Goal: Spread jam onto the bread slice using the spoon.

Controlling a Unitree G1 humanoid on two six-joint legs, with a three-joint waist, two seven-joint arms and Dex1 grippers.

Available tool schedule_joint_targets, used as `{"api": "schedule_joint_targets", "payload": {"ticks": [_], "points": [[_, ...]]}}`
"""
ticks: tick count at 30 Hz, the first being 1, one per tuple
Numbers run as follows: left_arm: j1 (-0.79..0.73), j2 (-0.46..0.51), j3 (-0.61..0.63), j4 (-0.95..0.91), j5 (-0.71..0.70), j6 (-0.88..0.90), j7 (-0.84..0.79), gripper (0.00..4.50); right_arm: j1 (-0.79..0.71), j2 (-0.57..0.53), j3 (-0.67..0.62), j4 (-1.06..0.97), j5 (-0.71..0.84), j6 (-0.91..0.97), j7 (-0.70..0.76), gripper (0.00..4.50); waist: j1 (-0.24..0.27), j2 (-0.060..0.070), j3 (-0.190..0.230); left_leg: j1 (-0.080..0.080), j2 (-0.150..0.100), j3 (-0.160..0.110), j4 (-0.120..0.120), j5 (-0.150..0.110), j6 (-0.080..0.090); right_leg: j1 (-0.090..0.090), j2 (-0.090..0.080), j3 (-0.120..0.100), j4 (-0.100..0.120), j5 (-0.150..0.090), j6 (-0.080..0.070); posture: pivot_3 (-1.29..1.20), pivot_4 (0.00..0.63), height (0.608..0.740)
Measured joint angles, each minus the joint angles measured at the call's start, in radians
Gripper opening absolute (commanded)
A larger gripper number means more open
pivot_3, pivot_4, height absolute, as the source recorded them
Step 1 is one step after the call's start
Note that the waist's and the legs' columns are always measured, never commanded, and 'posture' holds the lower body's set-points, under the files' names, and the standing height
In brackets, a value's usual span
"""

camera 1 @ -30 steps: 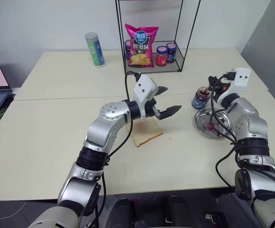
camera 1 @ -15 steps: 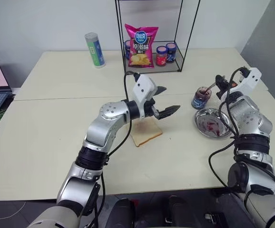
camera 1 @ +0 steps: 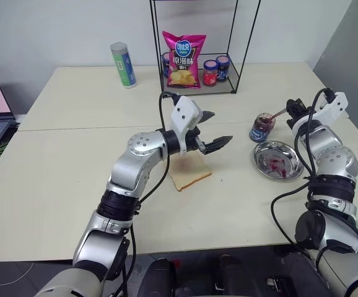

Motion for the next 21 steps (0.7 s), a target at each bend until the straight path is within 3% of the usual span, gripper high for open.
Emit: {"api": "schedule_joint_targets", "payload": {"ticks": [21], "points": [[-0.005,0.001,0.0,0.023,0.013,-0.006,-0.02,4.5,0.0,-0.014,-0.045,0.0,0.042,-0.007,-0.039,0.03,0.0,0.0,0.0,0.0,0.0,0.0,0.0,0.0,0.0,0.0,0.0,0.0,0.0,0.0,0.0,0.0,0.15,0.74]]}}
